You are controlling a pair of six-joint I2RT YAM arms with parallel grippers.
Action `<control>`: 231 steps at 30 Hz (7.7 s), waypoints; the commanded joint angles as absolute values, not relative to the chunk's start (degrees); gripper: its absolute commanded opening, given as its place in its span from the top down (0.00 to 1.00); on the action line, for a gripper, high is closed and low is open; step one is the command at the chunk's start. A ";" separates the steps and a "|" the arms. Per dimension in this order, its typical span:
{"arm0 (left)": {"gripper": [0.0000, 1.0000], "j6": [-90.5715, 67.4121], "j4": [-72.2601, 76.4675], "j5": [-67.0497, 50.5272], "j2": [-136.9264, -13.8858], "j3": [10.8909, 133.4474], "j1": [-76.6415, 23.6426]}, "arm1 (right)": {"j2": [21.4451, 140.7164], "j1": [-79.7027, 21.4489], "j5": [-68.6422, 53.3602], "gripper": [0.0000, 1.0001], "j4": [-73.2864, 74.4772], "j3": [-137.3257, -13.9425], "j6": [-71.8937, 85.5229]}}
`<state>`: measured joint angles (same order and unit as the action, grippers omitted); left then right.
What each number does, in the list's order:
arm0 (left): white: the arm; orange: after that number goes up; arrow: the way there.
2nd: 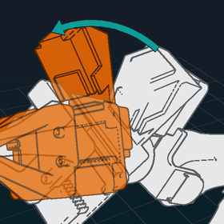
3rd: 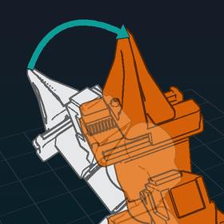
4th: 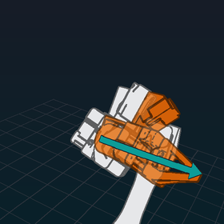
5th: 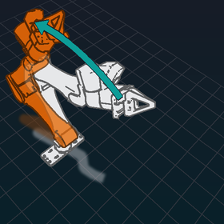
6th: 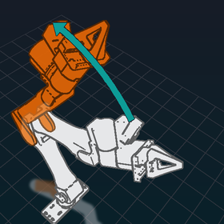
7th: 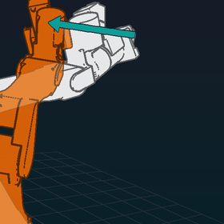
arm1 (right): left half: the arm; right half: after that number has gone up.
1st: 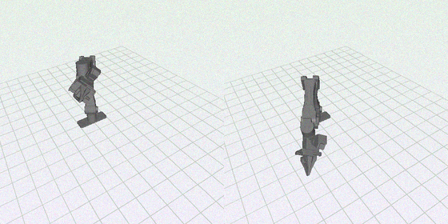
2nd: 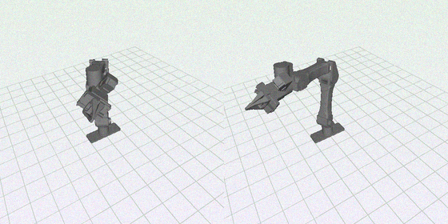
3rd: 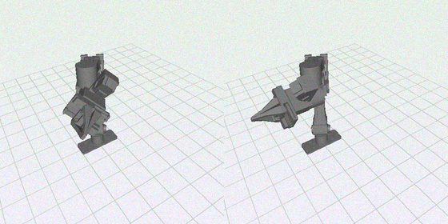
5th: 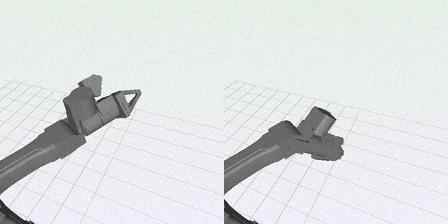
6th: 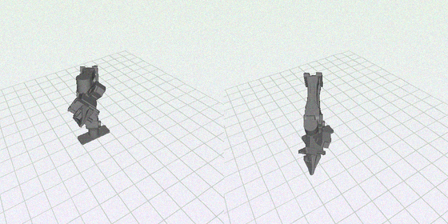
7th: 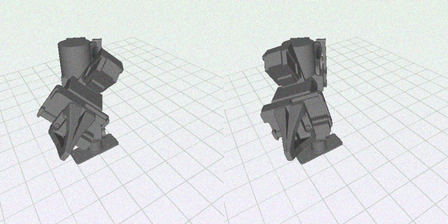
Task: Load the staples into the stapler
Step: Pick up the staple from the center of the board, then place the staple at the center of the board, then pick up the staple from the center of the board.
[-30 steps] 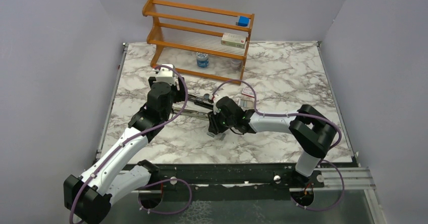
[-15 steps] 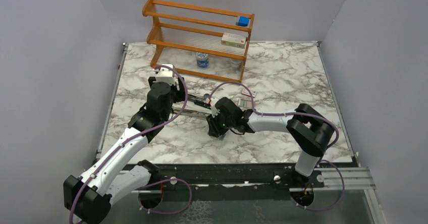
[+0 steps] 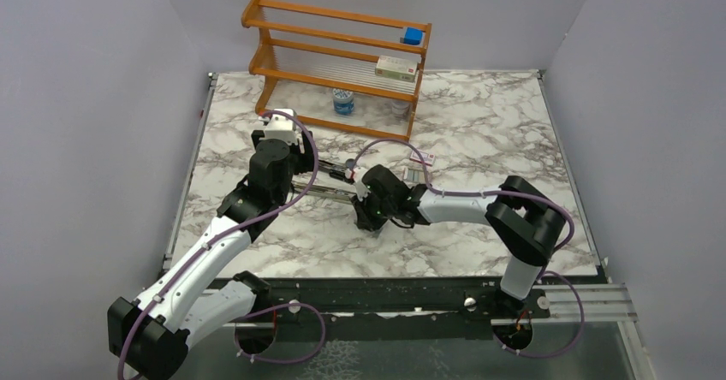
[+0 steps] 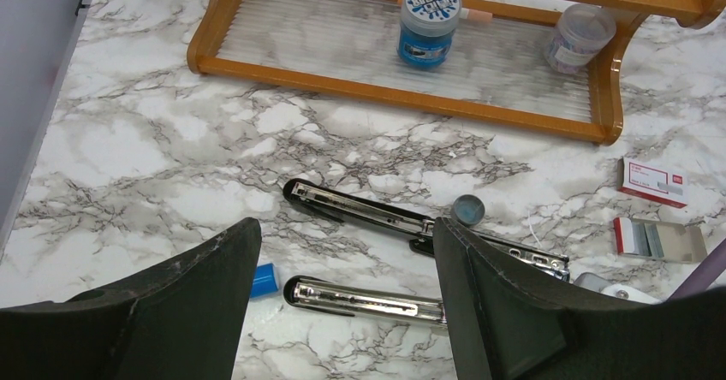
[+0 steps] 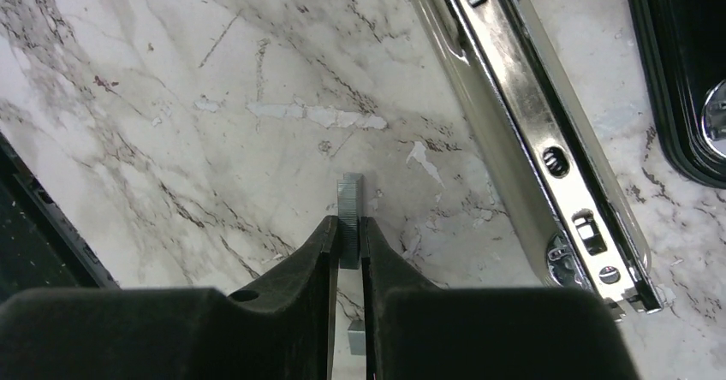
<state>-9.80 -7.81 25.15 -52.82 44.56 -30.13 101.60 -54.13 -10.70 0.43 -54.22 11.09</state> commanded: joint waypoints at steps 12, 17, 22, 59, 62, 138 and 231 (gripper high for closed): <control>0.23 -5.58 -8.18 33.52 -49.60 48.14 -30.32 | 106.37 -65.72 23.29 0.86 15.14 -64.87 -0.19; 0.23 -3.94 -9.78 42.97 -45.48 51.66 -30.32 | 110.20 -69.75 37.07 0.87 16.69 -66.03 -2.15; 0.23 -3.23 -9.88 45.15 -41.86 53.12 -30.32 | 114.67 -73.47 47.26 0.87 16.70 -66.82 -5.85; 0.24 -4.18 -10.59 39.81 -48.27 54.18 -30.32 | 94.88 -64.43 13.36 0.63 9.86 -58.07 13.60; 0.24 -5.84 -11.14 38.58 -49.50 53.84 -30.32 | 92.18 -58.22 5.47 0.64 8.23 -55.04 15.44; 0.07 -10.20 6.16 -13.67 -60.36 73.06 -29.80 | 77.59 -26.05 -39.07 0.78 -19.94 -55.46 33.33; 1.00 -16.41 31.11 -51.01 -70.53 72.96 -39.22 | 61.95 -21.80 -62.55 0.59 -42.70 -61.74 29.98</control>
<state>-16.91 28.91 -51.79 -71.59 72.73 -39.05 63.20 -21.89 -63.20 -43.48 -60.60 31.46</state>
